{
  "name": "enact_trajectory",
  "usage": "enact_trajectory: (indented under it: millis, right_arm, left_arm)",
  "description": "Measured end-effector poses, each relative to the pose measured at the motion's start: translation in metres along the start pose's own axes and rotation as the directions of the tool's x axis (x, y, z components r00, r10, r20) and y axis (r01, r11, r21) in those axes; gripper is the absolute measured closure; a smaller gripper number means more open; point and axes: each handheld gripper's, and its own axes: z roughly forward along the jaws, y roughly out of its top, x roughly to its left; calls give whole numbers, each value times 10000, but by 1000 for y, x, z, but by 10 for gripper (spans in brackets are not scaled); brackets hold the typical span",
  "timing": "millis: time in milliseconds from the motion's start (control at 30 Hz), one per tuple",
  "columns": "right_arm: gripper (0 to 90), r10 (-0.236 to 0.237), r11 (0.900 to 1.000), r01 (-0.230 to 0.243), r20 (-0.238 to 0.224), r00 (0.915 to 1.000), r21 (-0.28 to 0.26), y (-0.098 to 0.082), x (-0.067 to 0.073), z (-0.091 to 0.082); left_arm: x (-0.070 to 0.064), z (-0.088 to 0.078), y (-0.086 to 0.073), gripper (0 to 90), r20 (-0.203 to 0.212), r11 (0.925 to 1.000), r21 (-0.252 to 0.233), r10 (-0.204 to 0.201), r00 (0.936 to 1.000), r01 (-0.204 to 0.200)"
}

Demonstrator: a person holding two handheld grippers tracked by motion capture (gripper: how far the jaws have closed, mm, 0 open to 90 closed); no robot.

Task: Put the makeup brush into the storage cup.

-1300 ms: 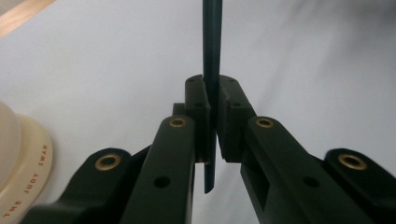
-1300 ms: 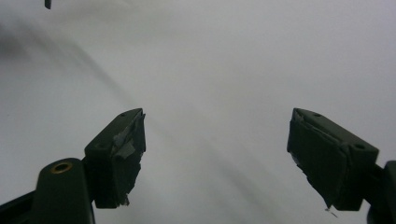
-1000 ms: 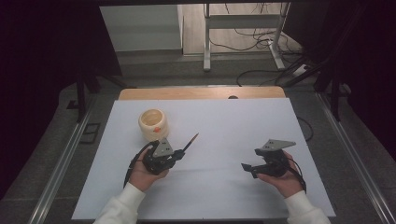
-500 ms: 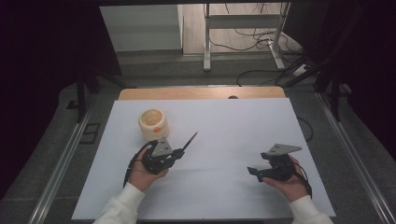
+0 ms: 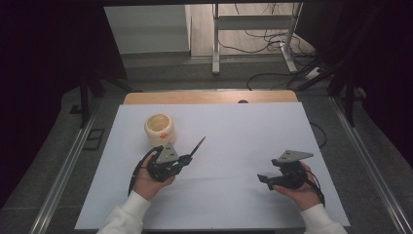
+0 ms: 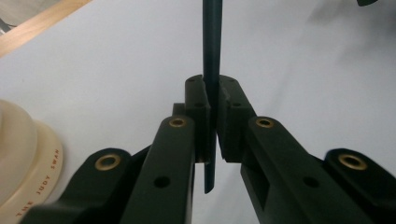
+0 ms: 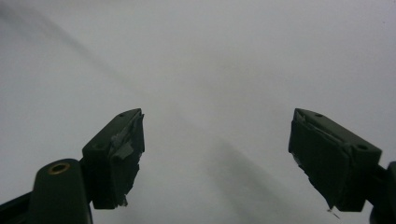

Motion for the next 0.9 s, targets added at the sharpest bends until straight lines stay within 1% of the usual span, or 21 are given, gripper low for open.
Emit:
enact_trajectory:
  millis: [267,433,467,667,900]
  right_arm:
    - [190,42,10000,-42,-57,10000,49,-1,-3,3]
    - [191,4,10000,-5,-144,9999,-25,1,-1,3]
    - [191,85,10000,-86,-136,9999,-50,1,-2,3]
    - [191,152,9999,-152,-70,9999,-33,0,-4,3]
    - [191,115,9999,-115,-32,9999,70,0,-4,4]
  left_arm:
    - [1,-2,2,844,-67,9999,-101,-137,9999,136]
    - [1,-6,5,844,-149,9995,-268,-191,9997,187]
    - [1,-8,6,844,-182,9992,-349,-219,9996,213]
    - [6,-17,8,844,-249,9968,-694,-405,9989,387]
    - [11,-21,9,844,-334,9952,-838,-532,9980,503]
